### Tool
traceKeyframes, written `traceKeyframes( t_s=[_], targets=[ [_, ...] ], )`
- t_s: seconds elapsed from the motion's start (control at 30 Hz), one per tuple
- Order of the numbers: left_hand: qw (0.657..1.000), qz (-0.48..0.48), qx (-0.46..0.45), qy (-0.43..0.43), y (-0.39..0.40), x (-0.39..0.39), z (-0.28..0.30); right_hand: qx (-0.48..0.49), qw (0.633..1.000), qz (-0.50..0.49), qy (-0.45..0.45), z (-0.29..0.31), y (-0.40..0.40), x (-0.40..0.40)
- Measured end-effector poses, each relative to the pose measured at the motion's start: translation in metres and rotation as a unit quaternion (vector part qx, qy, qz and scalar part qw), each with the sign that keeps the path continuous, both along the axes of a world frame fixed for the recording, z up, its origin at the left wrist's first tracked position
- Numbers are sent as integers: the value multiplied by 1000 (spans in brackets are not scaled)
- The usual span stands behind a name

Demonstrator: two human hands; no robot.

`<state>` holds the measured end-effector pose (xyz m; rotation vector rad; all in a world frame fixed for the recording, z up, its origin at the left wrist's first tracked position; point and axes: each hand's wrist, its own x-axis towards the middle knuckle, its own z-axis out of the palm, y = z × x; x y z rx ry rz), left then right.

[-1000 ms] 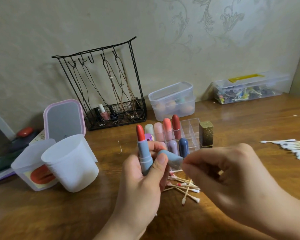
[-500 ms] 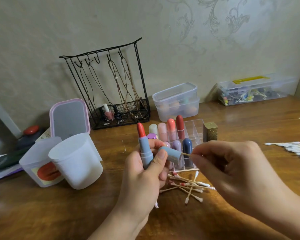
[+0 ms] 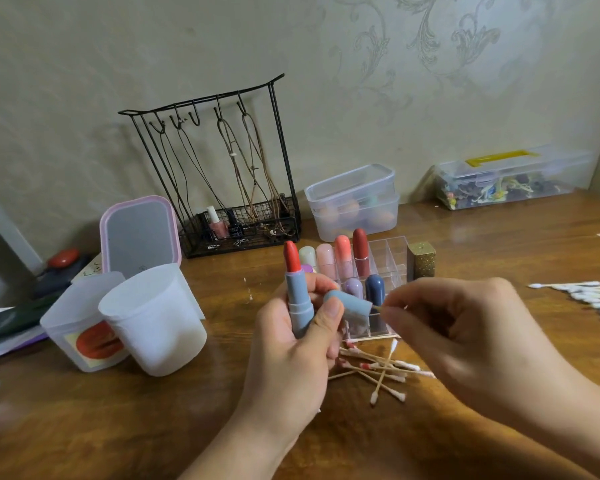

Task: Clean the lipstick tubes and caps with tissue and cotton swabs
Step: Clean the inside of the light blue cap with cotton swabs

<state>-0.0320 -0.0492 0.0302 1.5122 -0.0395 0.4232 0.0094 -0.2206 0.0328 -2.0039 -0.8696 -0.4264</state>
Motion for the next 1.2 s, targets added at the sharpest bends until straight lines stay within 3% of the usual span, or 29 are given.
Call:
traceKeyframes(
  t_s=[0.1, 0.2, 0.33, 0.43, 0.57, 0.73, 0.87, 1.0, 1.1, 1.2],
  targets=[
    [1000, 26, 1, 7, 3, 3, -2, -52, 998, 17, -8, 1, 4, -4],
    [1000, 25, -5, 9, 7, 4, 0, -14, 1000, 4, -2, 2, 1, -3],
    [999, 35, 17, 15, 9, 5, 0, -96, 995, 18, 21, 4, 2, -2],
    [999, 26, -9, 28, 9, 5, 0, -52, 999, 8, 12, 6, 0, -2],
    [999, 21, -16, 27, 9, 4, 4, -99, 994, 30, 27, 9, -1, -3],
    [999, 20, -28, 34, 10, 3, 4, -55, 998, 10, 13, 8, -3, 0],
    [998, 34, -29, 37, 11, 3, 2, -70, 993, 78, 49, 12, -2, -4],
    [998, 18, -57, 32, 10, 3, 5, -60, 998, 2, 2, 9, -4, 2],
    [996, 28, -71, 36, 11, 4, 5, -93, 992, 76, 37, 12, -3, -4],
    [992, 18, -120, 33, 14, 4, 10, -33, 987, 128, 88, 16, -7, -2]
  ],
)
